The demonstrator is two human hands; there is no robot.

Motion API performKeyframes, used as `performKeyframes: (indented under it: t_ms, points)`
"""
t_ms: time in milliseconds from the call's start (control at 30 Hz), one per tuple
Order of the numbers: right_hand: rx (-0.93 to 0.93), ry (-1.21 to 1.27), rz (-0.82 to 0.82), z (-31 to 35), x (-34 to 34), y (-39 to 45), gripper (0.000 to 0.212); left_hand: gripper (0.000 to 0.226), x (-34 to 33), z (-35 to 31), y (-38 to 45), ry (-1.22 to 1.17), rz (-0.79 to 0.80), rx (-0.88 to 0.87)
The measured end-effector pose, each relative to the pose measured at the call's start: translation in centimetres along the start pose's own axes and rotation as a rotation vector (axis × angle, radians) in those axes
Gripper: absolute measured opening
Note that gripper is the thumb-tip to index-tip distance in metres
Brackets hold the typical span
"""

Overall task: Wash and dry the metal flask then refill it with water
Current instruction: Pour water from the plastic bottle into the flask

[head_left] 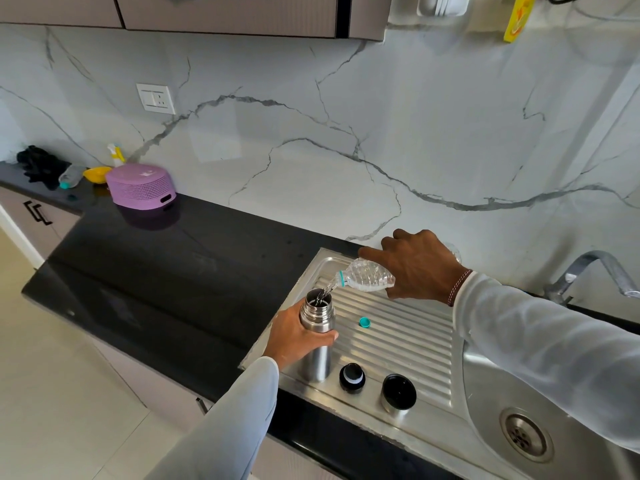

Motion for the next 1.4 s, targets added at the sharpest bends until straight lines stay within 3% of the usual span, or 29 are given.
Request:
performKeyframes:
  t_ms: [967, 1233, 1400]
  points:
    - [0.053, -0.104, -0.001, -0.1, -0.1, 1.0, 0.07, 0.048, 0.0, 0.1, 0.0, 0.001, -0.005, 0.009]
    - [0.066, -0.147, -0.05, -0.2, 0.3, 1.6, 0.077, 0.051, 0.0, 0.1, 0.0, -0.006, -0.002, 0.001]
    - [0.071, -0.118, -0.098, 0.1, 0.8, 1.9, 0.071, 0.05, -0.1, 0.3, 0.1, -0.018, 0.006, 0.003]
Point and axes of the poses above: each hand's wrist, its own y-axis towards the middle knuckle, its own x-axis out of the back of the hand, z = x × y, the point moved 9 cm from there along y, towards the middle knuckle, and after that the axes turned 14 degrees about -y, right-handed, at the moved point
